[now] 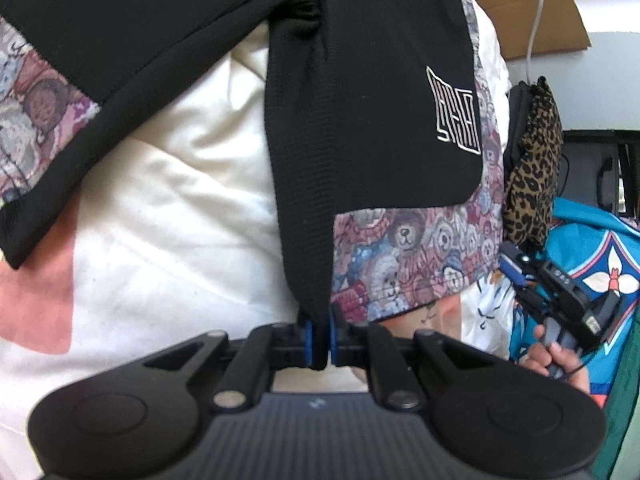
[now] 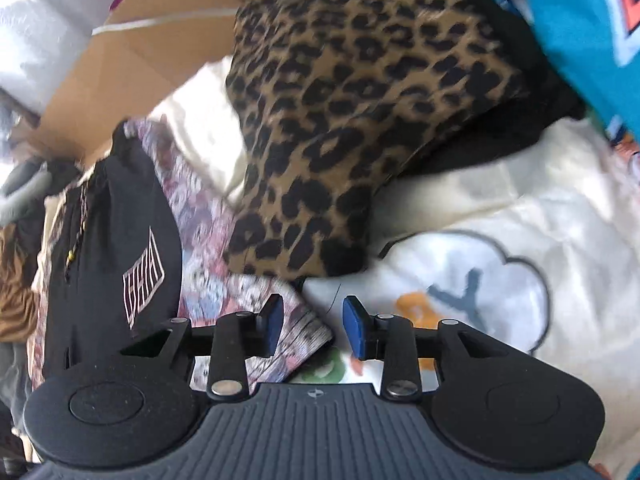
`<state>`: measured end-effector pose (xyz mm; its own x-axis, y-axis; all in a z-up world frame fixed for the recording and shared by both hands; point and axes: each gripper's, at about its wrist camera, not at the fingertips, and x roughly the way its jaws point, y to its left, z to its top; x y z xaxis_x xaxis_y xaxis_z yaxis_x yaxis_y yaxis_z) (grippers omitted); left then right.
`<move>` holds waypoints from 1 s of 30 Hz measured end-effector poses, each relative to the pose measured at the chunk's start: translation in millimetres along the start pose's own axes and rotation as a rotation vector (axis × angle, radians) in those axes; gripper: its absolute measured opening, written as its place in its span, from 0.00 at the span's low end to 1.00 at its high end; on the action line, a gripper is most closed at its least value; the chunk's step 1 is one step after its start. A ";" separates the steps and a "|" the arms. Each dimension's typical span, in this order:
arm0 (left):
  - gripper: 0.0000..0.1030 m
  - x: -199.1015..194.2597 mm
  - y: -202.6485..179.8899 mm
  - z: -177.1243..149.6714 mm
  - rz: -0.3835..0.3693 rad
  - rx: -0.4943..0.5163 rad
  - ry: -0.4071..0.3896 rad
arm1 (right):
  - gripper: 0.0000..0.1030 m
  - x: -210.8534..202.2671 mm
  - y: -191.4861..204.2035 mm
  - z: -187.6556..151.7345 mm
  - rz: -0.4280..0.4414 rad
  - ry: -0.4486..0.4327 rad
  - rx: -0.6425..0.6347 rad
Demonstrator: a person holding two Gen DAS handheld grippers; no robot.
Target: Fold clothes
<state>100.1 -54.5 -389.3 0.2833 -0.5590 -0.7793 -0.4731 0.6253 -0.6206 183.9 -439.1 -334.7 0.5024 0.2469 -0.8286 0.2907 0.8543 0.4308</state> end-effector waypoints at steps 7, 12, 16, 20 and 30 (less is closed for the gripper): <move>0.08 -3.5 -1.0 -0.8 -0.020 0.010 0.004 | 0.05 8.7 7.2 -10.8 -0.010 0.020 -0.012; 0.08 -7.5 4.8 -3.1 -0.106 -0.035 -0.009 | 0.04 -7.1 11.0 -7.7 -0.053 -0.013 -0.020; 0.07 4.3 16.2 -6.2 -0.058 -0.049 0.026 | 0.04 2.2 12.6 -8.1 -0.100 0.000 -0.032; 0.04 8.6 23.0 -13.1 -0.015 -0.057 0.052 | 0.06 9.0 13.7 -11.2 -0.136 0.000 -0.037; 0.05 -31.8 -4.6 3.0 0.063 0.030 0.006 | 0.22 -21.0 1.3 -16.4 -0.171 -0.055 0.026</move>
<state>95.8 -38.0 -361.9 0.2484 -0.5212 -0.8165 -0.4650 0.6753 -0.5725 160.4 -435.6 -322.6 0.4871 0.0729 -0.8703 0.3962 0.8696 0.2947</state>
